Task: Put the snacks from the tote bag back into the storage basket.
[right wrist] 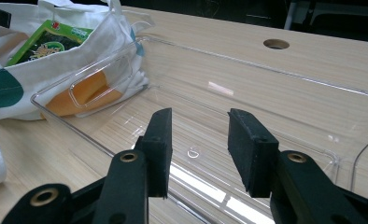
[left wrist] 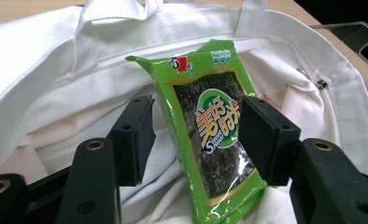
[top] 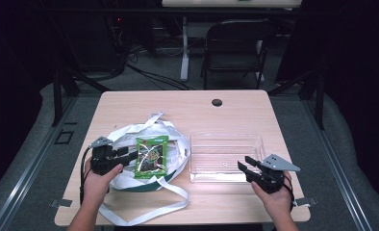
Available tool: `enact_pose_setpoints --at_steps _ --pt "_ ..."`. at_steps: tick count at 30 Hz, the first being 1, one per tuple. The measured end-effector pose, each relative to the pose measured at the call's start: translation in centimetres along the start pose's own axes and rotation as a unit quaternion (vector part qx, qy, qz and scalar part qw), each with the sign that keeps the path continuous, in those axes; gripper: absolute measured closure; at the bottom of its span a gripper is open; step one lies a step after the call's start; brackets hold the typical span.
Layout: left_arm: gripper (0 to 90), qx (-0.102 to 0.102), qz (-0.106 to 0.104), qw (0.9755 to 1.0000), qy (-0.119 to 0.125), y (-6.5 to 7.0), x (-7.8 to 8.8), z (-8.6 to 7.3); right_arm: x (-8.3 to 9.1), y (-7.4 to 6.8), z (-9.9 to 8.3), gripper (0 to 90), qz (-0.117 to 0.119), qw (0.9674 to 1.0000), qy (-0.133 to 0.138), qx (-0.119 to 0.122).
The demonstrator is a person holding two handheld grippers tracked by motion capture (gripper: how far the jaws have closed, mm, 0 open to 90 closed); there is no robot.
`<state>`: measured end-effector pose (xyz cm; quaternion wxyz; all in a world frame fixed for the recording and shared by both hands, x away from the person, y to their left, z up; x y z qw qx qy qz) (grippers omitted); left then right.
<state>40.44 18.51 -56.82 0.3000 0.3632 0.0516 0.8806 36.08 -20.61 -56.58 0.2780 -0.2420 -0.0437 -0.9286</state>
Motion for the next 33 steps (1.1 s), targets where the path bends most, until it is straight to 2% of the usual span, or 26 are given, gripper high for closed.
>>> enact_pose_setpoints --at_steps 3,7,18,26,31,33 --pt "44.9 0.008 -0.002 1.0 0.001 -0.08 0.04 0.1 0.16 -0.03 -0.05 60.4 0.0 1.0 0.003 -0.007" --pt "43.9 0.012 -0.004 0.9999 -0.003 -0.08 0.01 0.15 0.36 -0.14 -0.15 60.4 0.001 1.0 0.002 -0.004" --pt "41.3 0.031 -0.013 0.9994 -0.01 -0.08 -0.33 0.43 0.83 -0.07 0.31 60.4 -0.004 0.9997 0.024 -0.002" --pt "39.4 0.045 -0.019 0.9987 -0.015 0.13 -0.26 0.72 0.85 0.04 0.45 60.2 -0.001 0.9997 0.024 -0.007" --pt "37.7 0.065 -0.026 0.9971 -0.028 0.01 -0.56 0.89 0.78 -0.16 0.6 54.1 0.0 0.9997 0.025 -0.003" --pt "37.6 0.067 -0.028 0.9968 -0.035 -0.02 -0.68 0.9 0.64 -0.19 0.59 53.4 -0.004 0.9997 0.026 -0.004"
Point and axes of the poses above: each handheld gripper's, and its own axes: x roughly backward along the jaws, z roughly out of its top, y roughly to its right, the point moved 10 cm from there along -x, roughly forward along the jaws, and after that the axes turned 4 degrees about -y, right-handed, at the moved point
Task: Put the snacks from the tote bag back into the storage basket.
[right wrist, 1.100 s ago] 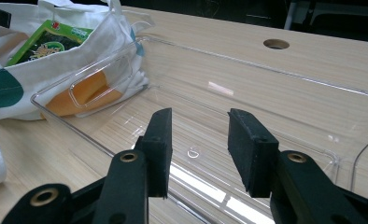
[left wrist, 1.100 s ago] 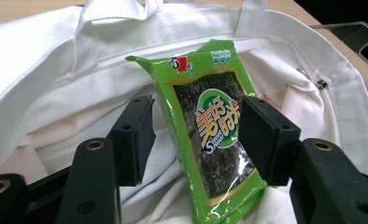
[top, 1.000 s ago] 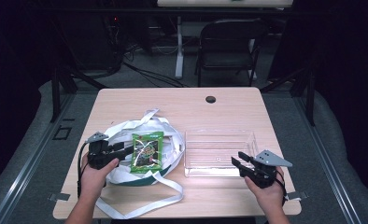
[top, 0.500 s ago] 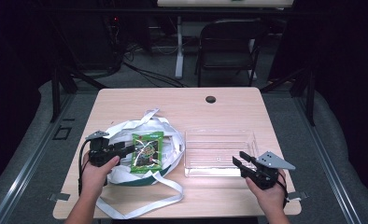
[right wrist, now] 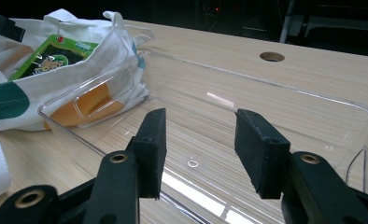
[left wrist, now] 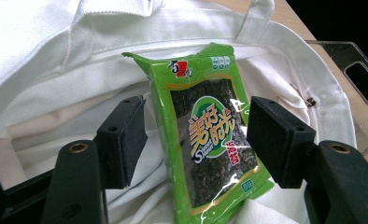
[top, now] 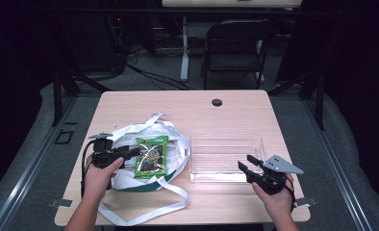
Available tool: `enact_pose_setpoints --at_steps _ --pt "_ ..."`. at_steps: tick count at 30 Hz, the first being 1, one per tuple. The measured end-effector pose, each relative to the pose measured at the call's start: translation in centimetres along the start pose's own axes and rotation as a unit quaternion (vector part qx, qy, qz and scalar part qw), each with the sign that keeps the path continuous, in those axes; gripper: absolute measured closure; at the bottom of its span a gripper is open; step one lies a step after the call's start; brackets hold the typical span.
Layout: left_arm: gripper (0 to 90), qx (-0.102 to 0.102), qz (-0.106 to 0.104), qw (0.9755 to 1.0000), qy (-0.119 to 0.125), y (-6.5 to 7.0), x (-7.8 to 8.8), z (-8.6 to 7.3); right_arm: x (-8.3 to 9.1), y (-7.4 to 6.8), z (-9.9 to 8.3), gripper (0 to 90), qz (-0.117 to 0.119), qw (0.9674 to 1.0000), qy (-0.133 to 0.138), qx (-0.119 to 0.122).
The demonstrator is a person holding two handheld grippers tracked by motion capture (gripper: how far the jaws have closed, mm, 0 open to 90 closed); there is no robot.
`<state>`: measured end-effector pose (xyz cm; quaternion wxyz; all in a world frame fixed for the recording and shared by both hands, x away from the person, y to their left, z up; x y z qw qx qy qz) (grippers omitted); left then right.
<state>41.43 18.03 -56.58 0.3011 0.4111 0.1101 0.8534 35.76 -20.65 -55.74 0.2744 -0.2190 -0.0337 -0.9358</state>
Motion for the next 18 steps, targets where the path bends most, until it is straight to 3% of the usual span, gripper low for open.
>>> enact_pose_setpoints --at_steps 9,18 --pt "36.0 0.031 0.001 0.9989 -0.036 -0.6 -0.5 0.6 -0.4 -0.1 -0.1 51.4 0.004 1.0 -0.002 -0.003" --pt "35.8 0.042 0.007 0.9965 -0.071 -1.0 -1.1 1.1 -0.4 -0.2 -0.1 49.3 0.002 1.0 0.002 -0.002"
Point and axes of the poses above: each handheld gripper's, and its own axes: x roughly backward along the jaws, z roughly out of its top, y roughly to its right, the point moved 10 cm from there along -x, roughly forward along the jaws, and after that the axes turned 4 degrees about -y, right-handed, at the moved point
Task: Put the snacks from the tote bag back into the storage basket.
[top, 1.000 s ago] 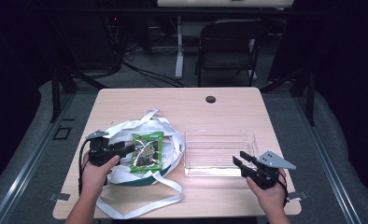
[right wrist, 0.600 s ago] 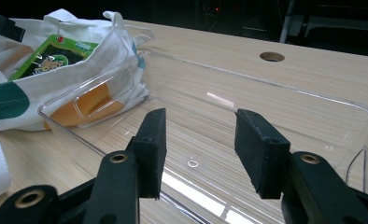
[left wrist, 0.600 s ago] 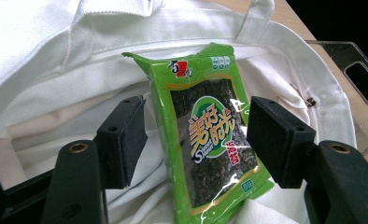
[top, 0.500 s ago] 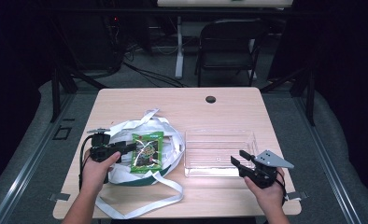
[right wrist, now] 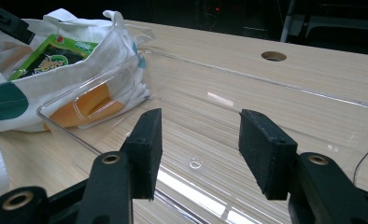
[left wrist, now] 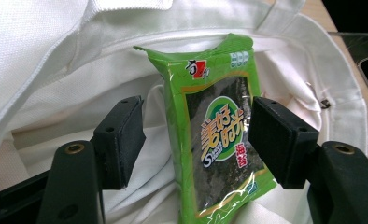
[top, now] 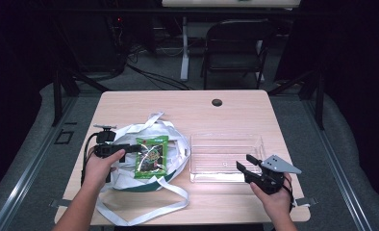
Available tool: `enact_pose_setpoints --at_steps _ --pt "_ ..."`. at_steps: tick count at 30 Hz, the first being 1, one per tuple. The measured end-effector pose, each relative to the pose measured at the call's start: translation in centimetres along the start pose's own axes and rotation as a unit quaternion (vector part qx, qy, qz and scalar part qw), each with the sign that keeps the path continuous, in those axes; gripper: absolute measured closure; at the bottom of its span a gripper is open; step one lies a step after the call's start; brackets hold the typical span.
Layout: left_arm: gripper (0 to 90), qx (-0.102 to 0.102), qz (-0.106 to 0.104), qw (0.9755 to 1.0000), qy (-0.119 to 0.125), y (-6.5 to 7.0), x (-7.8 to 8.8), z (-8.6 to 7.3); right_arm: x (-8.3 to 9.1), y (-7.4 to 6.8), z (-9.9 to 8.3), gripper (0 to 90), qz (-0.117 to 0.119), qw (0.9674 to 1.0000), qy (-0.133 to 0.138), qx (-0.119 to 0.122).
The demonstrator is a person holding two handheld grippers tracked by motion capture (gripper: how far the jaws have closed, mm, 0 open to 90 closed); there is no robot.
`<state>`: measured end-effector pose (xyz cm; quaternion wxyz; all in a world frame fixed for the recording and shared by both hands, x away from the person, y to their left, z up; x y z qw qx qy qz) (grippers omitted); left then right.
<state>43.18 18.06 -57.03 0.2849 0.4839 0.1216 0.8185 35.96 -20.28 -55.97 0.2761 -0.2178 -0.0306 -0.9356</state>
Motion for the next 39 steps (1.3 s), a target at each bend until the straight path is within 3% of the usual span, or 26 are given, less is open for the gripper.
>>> enact_pose_setpoints --at_steps 10,24,39 --pt "34.2 0.012 -0.006 0.9994 -0.032 -0.3 -1.6 -0.1 0.0 0.0 0.0 49.4 0.003 1.0 0.001 -0.006" --pt "34.2 0.027 -0.02 0.998 -0.053 0.0 -3.5 -0.4 0.0 0.2 -0.1 49.6 0.004 1.0 -0.003 -0.005" --pt "35.9 0.02 -0.03 0.996 -0.081 0.3 -5.0 -0.9 0.0 0.2 -0.2 49.9 0.007 0.9999 -0.002 -0.008"
Point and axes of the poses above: each handheld gripper's, and its own axes: x roughly backward along the jaws, z roughly out of its top, y roughly to its right, the point moved 10 cm from there along -x, roughly forward along the jaws, and after that the axes turned 4 degrees about -y, right-handed, at the moved point
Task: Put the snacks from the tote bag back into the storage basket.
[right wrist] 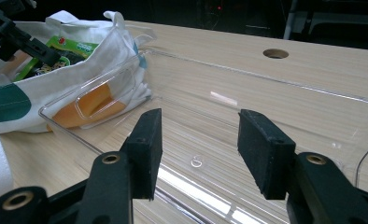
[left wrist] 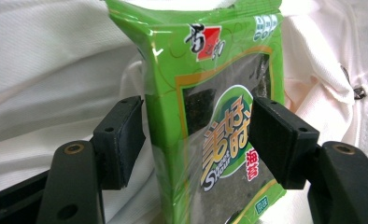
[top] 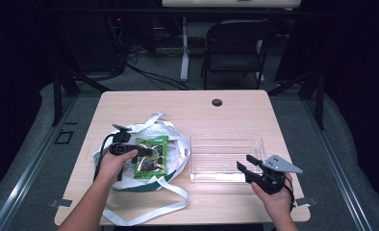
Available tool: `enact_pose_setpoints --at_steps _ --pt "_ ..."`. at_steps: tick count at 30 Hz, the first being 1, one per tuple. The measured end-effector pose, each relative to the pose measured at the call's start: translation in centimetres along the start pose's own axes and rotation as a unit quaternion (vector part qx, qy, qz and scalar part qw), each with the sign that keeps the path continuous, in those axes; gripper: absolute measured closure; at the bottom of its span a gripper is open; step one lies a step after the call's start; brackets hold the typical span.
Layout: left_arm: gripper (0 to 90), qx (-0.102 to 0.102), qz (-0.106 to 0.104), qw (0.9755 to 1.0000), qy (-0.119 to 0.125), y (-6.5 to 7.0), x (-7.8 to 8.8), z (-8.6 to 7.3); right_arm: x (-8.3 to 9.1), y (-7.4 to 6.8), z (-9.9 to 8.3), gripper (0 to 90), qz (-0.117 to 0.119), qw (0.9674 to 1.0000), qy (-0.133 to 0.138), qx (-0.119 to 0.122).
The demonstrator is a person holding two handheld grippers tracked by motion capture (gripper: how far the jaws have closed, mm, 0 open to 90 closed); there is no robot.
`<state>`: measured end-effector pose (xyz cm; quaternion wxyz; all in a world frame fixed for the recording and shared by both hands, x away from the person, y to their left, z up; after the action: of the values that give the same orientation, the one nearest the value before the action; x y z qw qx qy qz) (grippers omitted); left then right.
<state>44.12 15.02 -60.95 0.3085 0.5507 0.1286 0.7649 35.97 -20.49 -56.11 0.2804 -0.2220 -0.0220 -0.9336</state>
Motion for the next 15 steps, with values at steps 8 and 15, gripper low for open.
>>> enact_pose_setpoints --at_steps 8,15 --pt "40.1 -0.008 -0.003 0.9999 -0.011 0.2 -0.5 -0.23 -0.01 -0.01 -0.06 50.1 0.0 1.0 -0.002 -0.001" --pt "43.3 -0.007 -0.003 0.9999 -0.014 0.16 -0.68 -0.41 -0.04 -0.03 -0.1 50.2 0.002 1.0 -0.004 0.0"
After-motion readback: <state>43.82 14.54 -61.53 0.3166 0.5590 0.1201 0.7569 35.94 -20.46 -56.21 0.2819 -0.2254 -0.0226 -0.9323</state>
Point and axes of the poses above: each handheld gripper's, and its own axes: x roughly backward along the jaws, z roughly out of its top, y roughly to its right, the point moved 10 cm from there along -x, roughly forward along the jaws, and after that the axes turned 4 degrees about -y, right-handed, at the moved point
